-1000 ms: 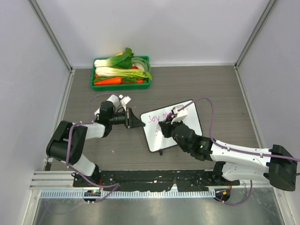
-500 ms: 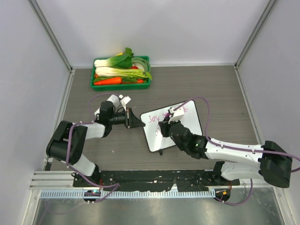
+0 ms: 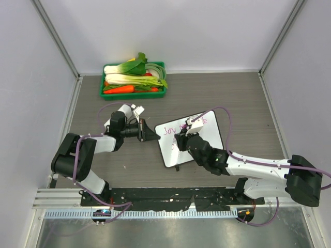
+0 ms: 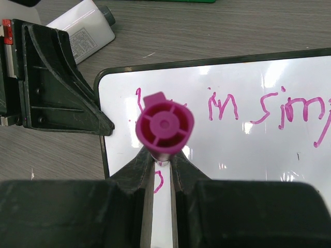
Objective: Write a sentence on the whiteboard
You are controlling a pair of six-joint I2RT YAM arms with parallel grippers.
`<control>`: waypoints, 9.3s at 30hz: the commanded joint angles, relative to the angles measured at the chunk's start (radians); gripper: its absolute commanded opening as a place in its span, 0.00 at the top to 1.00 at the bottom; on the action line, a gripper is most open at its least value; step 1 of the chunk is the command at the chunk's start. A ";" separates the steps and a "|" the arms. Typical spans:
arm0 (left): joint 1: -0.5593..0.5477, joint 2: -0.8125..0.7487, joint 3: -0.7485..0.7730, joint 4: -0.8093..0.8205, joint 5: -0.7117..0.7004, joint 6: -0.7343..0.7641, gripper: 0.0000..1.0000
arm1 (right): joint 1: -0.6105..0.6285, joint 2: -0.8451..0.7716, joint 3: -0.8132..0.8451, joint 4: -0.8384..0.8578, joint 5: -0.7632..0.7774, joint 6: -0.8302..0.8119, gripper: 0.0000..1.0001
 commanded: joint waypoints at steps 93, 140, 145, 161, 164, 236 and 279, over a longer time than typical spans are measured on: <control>-0.014 0.020 -0.007 -0.032 0.005 0.056 1.00 | -0.064 -0.152 -0.077 0.026 -0.047 0.013 0.98; -0.014 0.023 -0.007 -0.028 0.005 0.056 1.00 | -0.080 -0.176 -0.057 0.003 -0.012 -0.006 0.99; -0.015 0.024 -0.008 -0.029 0.005 0.056 1.00 | -0.083 -0.139 -0.063 0.005 0.010 -0.004 0.99; -0.014 0.028 -0.005 -0.028 0.003 0.054 1.00 | -0.084 -0.172 -0.126 -0.052 -0.038 0.044 0.99; -0.014 0.027 -0.005 -0.028 0.005 0.052 1.00 | -0.086 -0.170 -0.147 -0.051 -0.050 0.056 0.99; -0.014 0.028 -0.004 -0.031 0.005 0.057 1.00 | -0.204 -0.184 -0.118 -0.014 -0.168 0.079 0.99; -0.014 0.027 -0.005 -0.029 0.009 0.056 1.00 | -0.204 -0.215 -0.161 0.000 -0.188 0.102 0.99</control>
